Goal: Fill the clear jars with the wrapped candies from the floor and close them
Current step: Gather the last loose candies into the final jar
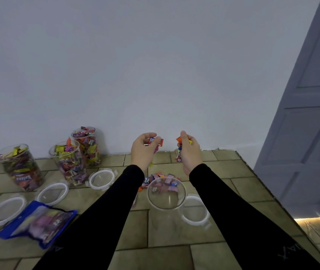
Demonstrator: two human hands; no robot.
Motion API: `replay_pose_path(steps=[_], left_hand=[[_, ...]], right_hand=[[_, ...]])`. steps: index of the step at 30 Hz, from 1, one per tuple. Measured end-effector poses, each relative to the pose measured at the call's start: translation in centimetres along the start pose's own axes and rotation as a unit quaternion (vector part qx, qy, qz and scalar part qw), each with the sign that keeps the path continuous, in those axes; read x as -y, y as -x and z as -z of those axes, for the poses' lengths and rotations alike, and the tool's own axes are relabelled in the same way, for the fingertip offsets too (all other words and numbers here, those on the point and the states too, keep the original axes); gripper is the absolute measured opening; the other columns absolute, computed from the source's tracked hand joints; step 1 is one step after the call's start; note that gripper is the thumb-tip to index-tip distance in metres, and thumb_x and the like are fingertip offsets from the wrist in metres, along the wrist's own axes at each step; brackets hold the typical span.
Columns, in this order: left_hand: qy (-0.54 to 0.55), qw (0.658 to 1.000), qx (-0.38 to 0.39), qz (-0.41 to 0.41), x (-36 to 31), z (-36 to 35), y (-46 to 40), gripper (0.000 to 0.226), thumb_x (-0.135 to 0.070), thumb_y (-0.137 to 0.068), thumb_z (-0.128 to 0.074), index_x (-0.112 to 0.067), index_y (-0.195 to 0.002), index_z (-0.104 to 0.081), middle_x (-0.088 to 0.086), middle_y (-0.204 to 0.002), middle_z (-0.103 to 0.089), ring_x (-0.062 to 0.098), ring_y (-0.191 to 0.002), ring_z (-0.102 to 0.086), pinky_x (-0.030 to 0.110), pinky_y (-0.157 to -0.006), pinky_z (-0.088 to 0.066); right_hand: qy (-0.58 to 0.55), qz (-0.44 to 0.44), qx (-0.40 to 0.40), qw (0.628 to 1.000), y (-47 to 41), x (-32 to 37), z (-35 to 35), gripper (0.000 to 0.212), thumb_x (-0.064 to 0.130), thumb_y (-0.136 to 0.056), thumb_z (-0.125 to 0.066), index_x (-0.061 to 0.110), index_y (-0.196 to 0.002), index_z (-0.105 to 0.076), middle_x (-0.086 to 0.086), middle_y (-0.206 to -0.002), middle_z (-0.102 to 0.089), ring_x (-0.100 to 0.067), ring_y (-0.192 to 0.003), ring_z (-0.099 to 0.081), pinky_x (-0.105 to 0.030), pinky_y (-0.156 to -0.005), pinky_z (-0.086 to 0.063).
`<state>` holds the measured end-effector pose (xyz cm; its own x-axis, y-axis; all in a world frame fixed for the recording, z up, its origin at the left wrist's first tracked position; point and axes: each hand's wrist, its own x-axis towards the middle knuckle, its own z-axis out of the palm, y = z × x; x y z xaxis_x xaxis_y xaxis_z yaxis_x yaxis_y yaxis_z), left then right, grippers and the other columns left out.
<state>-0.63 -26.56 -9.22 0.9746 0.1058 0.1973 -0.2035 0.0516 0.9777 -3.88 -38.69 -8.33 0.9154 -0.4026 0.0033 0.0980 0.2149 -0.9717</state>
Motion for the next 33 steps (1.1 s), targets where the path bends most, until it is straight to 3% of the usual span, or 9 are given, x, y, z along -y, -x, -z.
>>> replay_pose_path(steps=[9, 14, 17, 25, 33], left_hand=[[0.071, 0.997, -0.007, -0.019, -3.2, 0.1, 3.2, 0.014, -0.018, -0.09, -0.067, -0.013, -0.104, -0.066, 0.004, -0.085, -0.061, 0.002, -0.063, -0.06, 0.014, -0.06, -0.049], [0.095, 0.995, -0.011, -0.029, -4.5, 0.5, 5.7, 0.014, -0.021, -0.091, -0.067, -0.017, -0.103, -0.066, 0.003, -0.088, -0.064, 0.005, -0.069, -0.062, 0.015, -0.062, -0.049], [0.098, 0.995, -0.011, -0.033, -4.9, 0.8, 7.3, 0.015, -0.022, -0.091, -0.067, -0.017, -0.104, -0.066, 0.006, -0.09, -0.064, 0.007, -0.07, -0.062, 0.014, -0.061, -0.048], [0.12, 0.991, -0.009, -0.051, -4.6, 1.0, 10.8, 0.01, -0.017, -0.09, -0.068, -0.017, -0.099, -0.066, 0.002, -0.09, -0.066, 0.008, -0.08, -0.063, 0.018, -0.07, -0.054], [0.085, 0.993, -0.022, -0.08, -3.9, 1.3, 11.8, 0.008, -0.02, -0.089, -0.068, -0.021, -0.097, -0.066, -0.003, -0.085, -0.065, 0.009, -0.074, -0.055, 0.021, -0.065, -0.05]], right_hand=[[-0.058, 0.022, -0.011, 0.998, 3.0, 2.3, -0.2, 0.031, 0.044, -0.098, -0.046, 0.018, -0.082, -0.053, 0.003, -0.068, -0.047, -0.019, -0.062, -0.043, -0.025, -0.045, -0.031], [-0.089, 0.026, -0.022, 0.995, 5.0, 2.7, -0.5, 0.029, 0.043, -0.097, -0.047, 0.02, -0.082, -0.055, 0.005, -0.07, -0.05, -0.022, -0.069, -0.045, -0.027, -0.046, -0.033], [-0.099, 0.035, -0.032, 0.994, 6.2, 3.0, -0.3, 0.029, 0.042, -0.098, -0.047, 0.018, -0.082, -0.054, 0.003, -0.068, -0.048, -0.019, -0.062, -0.043, -0.026, -0.045, -0.034], [-0.103, 0.05, -0.05, 0.992, 8.5, 2.8, 0.1, 0.026, 0.038, -0.099, -0.046, 0.014, -0.091, -0.054, 0.005, -0.072, -0.052, -0.008, -0.056, -0.043, -0.017, -0.046, -0.038], [-0.086, 0.055, -0.069, 0.992, 9.1, 2.1, 0.0, 0.03, 0.036, -0.1, -0.045, 0.008, -0.104, -0.055, 0.007, -0.077, -0.055, -0.006, -0.063, -0.047, -0.007, -0.048, -0.038]])
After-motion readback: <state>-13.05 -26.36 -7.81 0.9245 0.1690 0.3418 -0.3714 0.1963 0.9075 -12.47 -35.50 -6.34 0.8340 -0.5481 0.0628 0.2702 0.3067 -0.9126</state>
